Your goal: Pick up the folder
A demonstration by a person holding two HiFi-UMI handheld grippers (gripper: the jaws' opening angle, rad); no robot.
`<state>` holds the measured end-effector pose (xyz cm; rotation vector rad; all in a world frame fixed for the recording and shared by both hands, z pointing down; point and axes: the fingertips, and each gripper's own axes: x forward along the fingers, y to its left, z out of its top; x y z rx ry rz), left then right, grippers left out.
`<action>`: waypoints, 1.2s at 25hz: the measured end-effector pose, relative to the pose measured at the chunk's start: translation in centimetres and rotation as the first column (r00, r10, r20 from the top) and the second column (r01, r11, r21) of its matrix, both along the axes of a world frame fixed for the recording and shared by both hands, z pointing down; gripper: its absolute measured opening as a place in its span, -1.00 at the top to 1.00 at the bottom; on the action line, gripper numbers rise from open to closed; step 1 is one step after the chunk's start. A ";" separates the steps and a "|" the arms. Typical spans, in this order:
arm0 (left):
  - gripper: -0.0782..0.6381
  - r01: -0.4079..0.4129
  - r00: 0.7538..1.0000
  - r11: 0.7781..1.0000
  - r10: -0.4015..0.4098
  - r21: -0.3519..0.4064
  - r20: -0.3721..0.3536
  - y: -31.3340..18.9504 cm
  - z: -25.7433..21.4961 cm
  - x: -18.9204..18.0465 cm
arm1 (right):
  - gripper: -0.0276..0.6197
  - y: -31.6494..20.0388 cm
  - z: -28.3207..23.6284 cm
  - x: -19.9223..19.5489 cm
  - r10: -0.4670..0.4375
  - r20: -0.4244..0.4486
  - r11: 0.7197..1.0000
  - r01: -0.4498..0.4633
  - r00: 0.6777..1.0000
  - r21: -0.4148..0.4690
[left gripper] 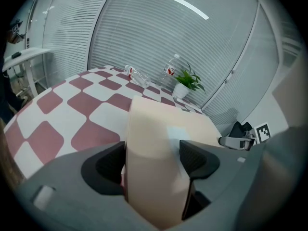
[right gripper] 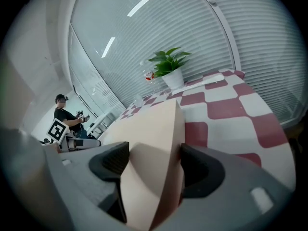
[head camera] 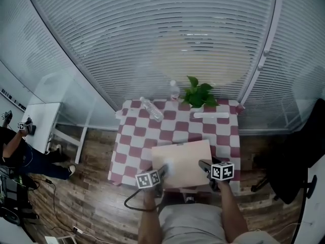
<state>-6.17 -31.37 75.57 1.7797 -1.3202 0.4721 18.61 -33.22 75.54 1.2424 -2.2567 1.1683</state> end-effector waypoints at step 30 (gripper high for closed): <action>-0.21 0.055 0.996 0.940 -0.075 0.337 0.048 -2.9 -12.1 0.2 | -0.12 -3.7 -11.3 0.1 0.001 -0.043 0.948 0.013 0.999 0.319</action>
